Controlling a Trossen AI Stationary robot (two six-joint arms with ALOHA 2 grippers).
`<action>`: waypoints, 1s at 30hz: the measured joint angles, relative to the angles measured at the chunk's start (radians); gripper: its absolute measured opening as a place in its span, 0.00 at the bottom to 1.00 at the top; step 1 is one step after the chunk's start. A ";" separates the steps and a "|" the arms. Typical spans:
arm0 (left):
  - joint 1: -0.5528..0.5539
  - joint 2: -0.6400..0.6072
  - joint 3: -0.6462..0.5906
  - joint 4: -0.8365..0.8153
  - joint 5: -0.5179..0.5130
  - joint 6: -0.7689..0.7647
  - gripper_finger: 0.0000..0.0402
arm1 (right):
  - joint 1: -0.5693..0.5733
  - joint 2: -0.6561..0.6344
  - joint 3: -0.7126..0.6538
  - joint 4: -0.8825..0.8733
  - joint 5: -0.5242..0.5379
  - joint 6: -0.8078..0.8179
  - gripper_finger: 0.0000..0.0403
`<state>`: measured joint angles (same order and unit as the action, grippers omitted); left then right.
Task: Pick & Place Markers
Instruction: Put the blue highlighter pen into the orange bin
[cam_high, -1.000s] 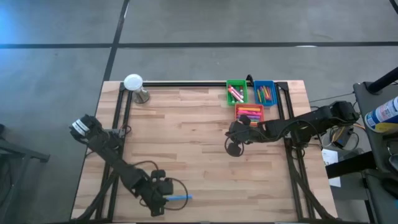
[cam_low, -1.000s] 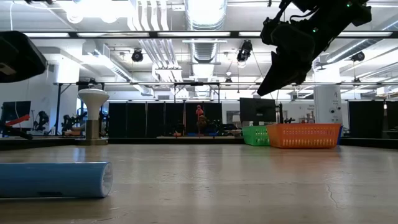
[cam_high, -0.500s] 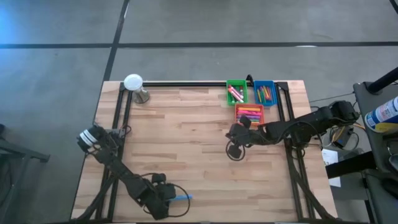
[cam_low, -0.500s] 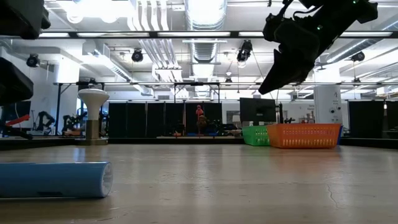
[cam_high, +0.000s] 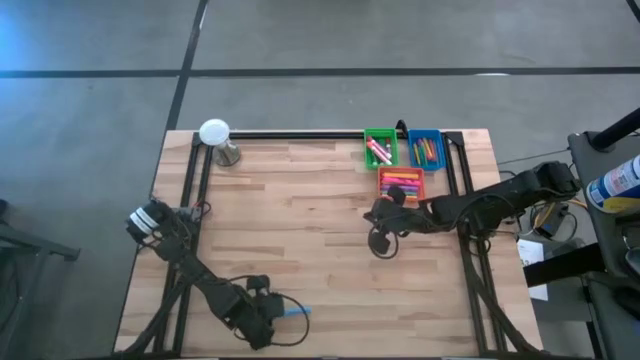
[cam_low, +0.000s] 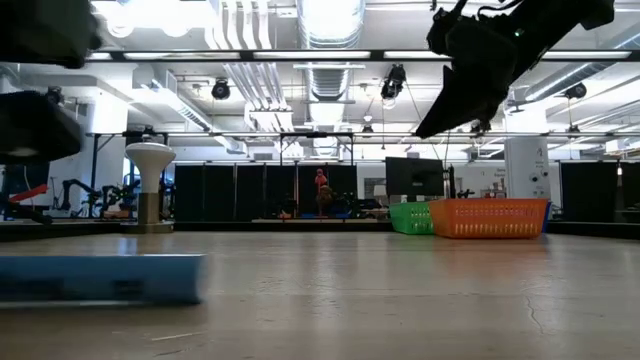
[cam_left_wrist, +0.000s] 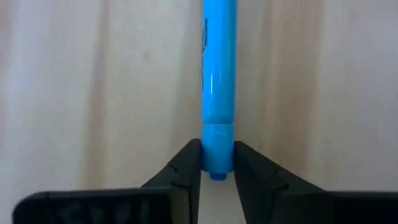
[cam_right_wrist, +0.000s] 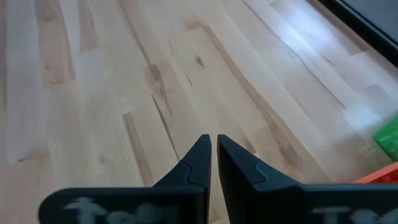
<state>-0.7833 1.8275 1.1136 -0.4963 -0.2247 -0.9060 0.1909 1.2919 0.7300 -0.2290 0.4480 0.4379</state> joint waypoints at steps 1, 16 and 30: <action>0.012 -0.001 0.003 -0.013 -0.003 0.029 0.19 | 0.001 -0.009 0.000 -0.001 0.000 -0.001 0.06; 0.507 -0.072 0.049 0.027 0.199 0.666 0.17 | 0.158 -0.180 -0.006 -0.118 0.000 0.106 0.07; 0.766 -0.063 0.107 0.038 0.479 0.694 0.17 | 0.250 0.202 0.073 0.096 0.072 0.046 0.38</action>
<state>-0.0168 1.7649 1.2209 -0.4582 0.2544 -0.2123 0.4409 1.4939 0.8030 -0.1333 0.5197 0.4840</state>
